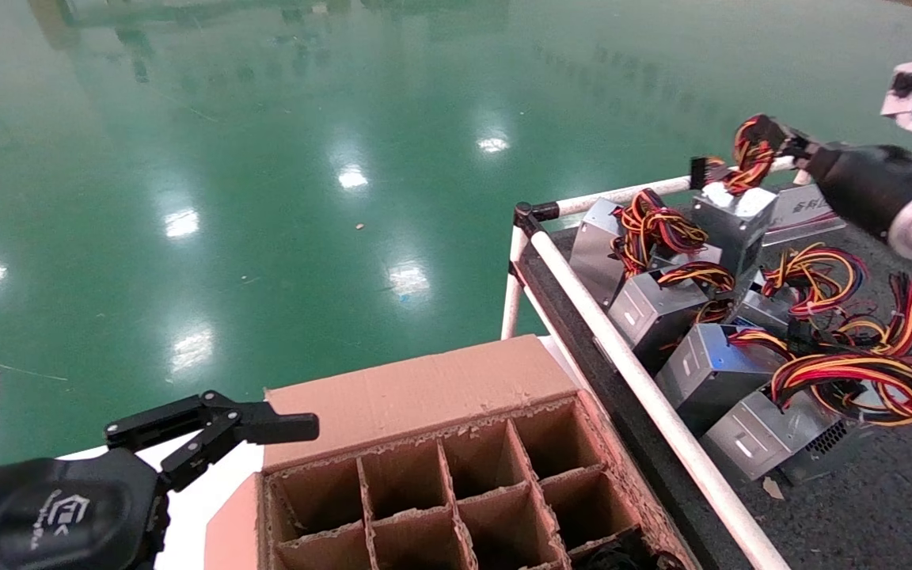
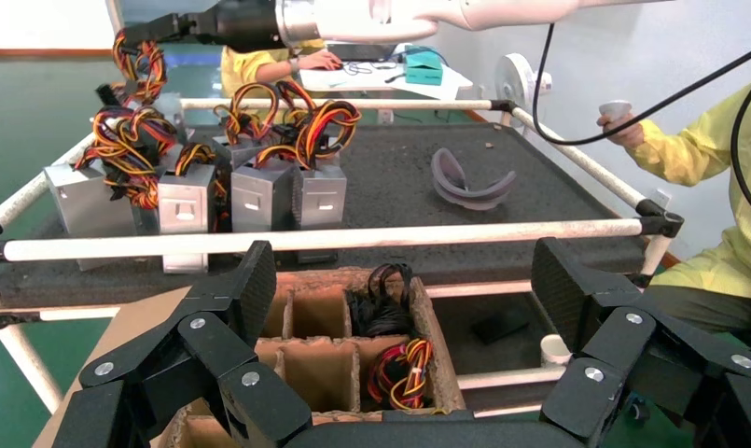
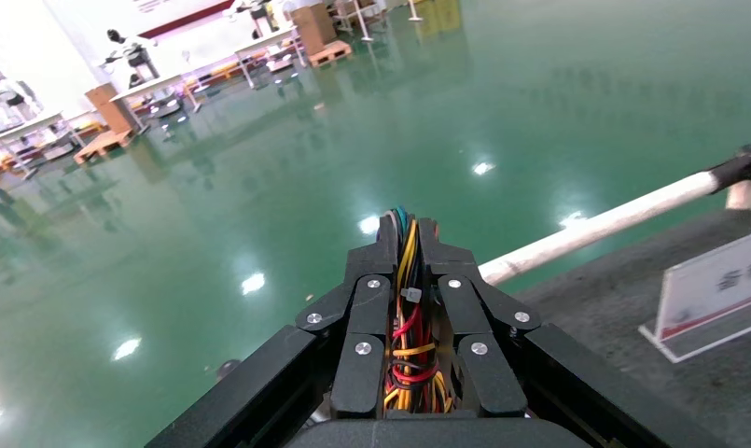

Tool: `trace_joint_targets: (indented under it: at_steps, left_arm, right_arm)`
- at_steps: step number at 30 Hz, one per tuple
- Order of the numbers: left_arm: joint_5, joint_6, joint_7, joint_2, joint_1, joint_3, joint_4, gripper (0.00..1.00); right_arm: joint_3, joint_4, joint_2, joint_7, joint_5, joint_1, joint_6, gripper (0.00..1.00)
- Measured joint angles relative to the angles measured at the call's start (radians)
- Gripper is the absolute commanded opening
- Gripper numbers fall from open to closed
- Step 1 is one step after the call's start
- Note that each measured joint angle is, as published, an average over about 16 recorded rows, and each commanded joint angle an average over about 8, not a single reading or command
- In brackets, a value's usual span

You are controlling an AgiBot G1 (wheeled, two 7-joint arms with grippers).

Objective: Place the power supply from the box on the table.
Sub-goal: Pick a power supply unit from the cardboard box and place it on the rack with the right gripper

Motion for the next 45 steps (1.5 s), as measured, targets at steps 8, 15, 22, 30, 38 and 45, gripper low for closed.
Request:
trace_joint_targets:
  at_steps: [8, 15, 22, 30, 38, 45]
  left_arm:
    - [0.0, 0.0, 0.0, 0.0, 0.0, 0.0, 0.0, 1.0]
    - [0.0, 0.0, 0.0, 0.0, 0.0, 0.0, 0.0, 1.0]
    - [0.0, 0.0, 0.0, 0.0, 0.0, 0.0, 0.0, 1.0]
    - [0.0, 0.0, 0.0, 0.0, 0.0, 0.0, 0.0, 1.0]
    - [0.0, 0.0, 0.0, 0.0, 0.0, 0.0, 0.0, 1.0]
    - [0.0, 0.0, 0.0, 0.0, 0.0, 0.0, 0.0, 1.0]
  right_arm:
    - [-0.002, -0.006, -0.033, -0.006, -0.003, -0.025, 0.006, 0.0]
    - [-0.006, -0.011, -0.053, -0.002, -0.008, -0.043, 0.013, 0.0]
    - [-0.012, -0.016, -0.068, 0.004, -0.018, -0.054, 0.033, 0.12]
    - [-0.02, -0.018, -0.077, 0.006, -0.028, -0.059, 0.059, 1.0]
    - [-0.023, -0.019, -0.076, 0.004, -0.032, -0.061, 0.065, 1.0]
    - [-0.027, -0.022, -0.054, 0.003, -0.038, -0.061, 0.048, 1.0]
